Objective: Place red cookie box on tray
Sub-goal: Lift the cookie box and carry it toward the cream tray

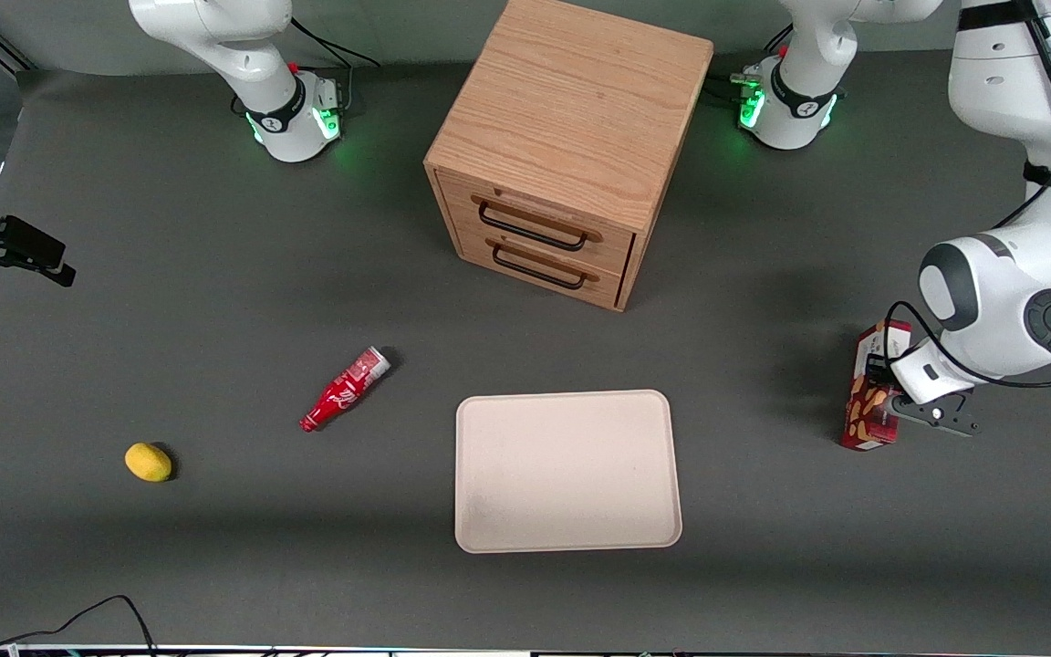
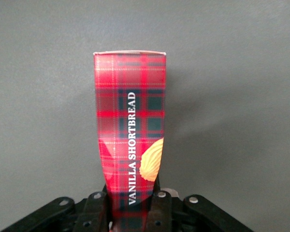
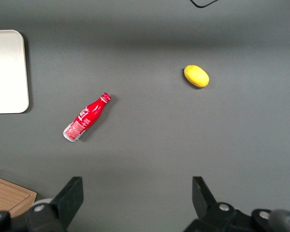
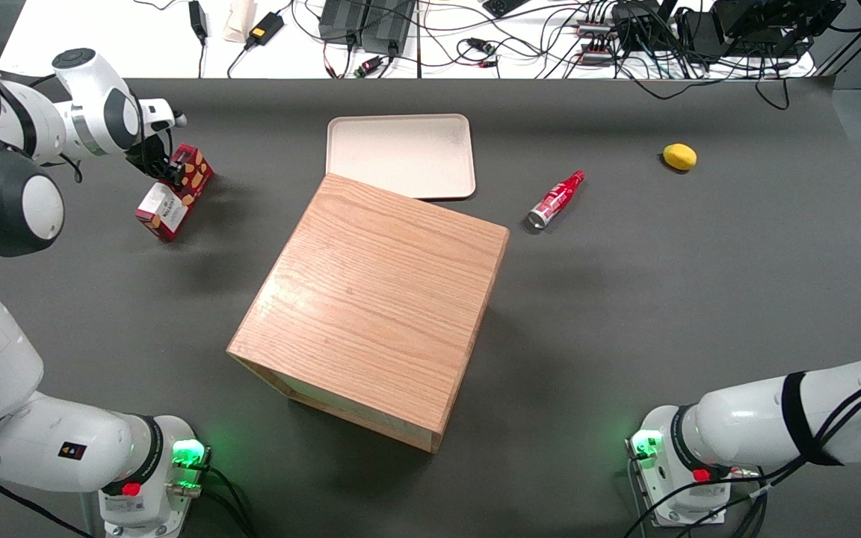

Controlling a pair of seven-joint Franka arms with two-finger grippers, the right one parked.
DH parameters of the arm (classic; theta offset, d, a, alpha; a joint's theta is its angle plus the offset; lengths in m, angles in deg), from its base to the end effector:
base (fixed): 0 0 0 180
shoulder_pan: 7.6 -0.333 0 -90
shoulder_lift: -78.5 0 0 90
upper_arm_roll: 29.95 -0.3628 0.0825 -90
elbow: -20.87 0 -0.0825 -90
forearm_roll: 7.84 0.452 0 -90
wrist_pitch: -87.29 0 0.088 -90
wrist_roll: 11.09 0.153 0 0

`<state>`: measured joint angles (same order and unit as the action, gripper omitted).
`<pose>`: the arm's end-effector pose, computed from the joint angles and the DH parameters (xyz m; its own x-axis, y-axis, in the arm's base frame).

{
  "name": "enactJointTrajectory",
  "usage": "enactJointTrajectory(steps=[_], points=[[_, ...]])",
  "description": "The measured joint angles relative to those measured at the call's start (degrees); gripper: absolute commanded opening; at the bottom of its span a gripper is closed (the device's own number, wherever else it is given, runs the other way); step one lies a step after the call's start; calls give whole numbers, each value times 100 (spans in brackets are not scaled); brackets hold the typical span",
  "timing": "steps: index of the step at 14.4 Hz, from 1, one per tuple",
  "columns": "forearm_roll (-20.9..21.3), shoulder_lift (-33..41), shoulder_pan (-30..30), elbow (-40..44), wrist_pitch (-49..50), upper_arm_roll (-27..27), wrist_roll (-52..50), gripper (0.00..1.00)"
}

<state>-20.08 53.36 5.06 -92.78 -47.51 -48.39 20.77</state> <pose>0.6671 0.0569 0.1959 0.9466 -0.3212 -0.0285 -0.3204 -0.9468 0.0297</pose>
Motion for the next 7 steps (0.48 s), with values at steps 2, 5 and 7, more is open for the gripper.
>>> enactJointTrajectory(steps=[2, 5, 7], points=[[53, 177, 40, 208, 509, -3, 2, 0], [395, 496, 49, 876, 1752, -34, -15, 0], [605, 677, 49, 1540, 2741, -63, -81, 0]])
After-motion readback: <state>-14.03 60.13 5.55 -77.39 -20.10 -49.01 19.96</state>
